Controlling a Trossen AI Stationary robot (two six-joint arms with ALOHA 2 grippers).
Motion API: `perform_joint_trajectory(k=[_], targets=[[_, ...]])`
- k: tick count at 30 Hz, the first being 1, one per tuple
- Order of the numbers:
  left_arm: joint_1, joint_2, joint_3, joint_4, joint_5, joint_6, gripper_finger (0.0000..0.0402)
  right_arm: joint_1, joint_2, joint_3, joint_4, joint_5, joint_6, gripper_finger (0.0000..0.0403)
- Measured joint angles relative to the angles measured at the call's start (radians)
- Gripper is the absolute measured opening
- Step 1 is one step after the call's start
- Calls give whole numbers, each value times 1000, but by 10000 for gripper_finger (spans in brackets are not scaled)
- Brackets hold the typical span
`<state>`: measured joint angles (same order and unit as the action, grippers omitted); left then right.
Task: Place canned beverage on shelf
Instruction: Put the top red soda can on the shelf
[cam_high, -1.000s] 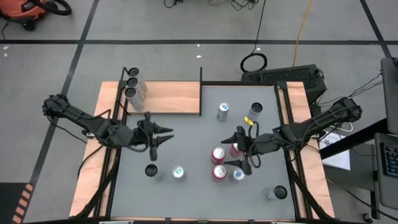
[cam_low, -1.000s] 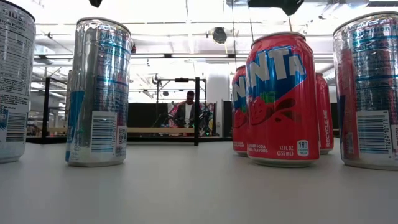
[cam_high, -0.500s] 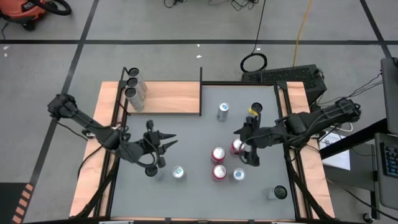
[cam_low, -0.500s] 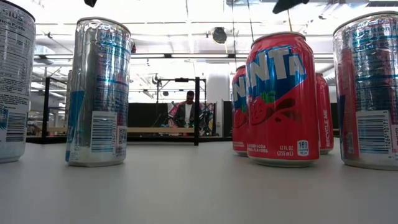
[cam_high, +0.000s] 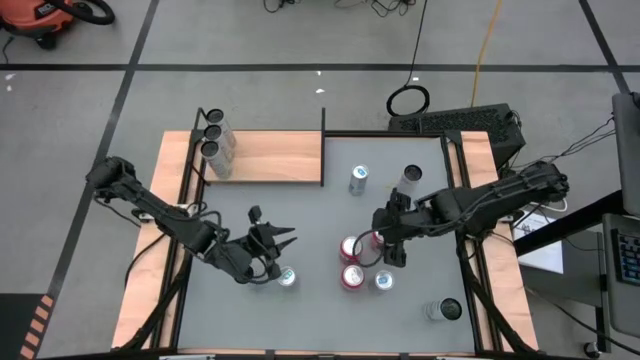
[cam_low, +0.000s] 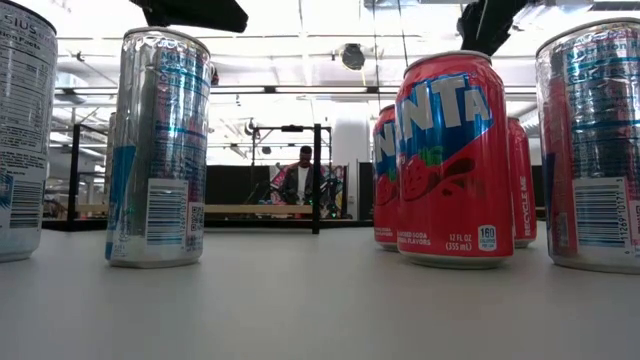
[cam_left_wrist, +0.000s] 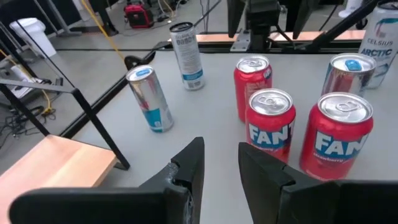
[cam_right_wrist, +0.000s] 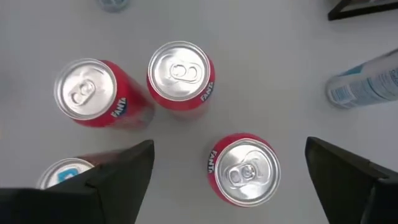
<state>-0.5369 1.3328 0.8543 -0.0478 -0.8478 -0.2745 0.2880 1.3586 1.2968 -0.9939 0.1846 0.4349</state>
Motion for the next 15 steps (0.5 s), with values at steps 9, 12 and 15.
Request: perform_joint_trajectory(k=[9,12,15], targets=[[0,40,0,31,-1,-1,99,-28,14,-42,-55,-52,-9,384],[0,39,0,35,-2,-1,99,-46,15,-85,-52,-56,-6,384],[0,39,0,42,-2,-1,99,-65,14,-130,-21,-57,-13,384]])
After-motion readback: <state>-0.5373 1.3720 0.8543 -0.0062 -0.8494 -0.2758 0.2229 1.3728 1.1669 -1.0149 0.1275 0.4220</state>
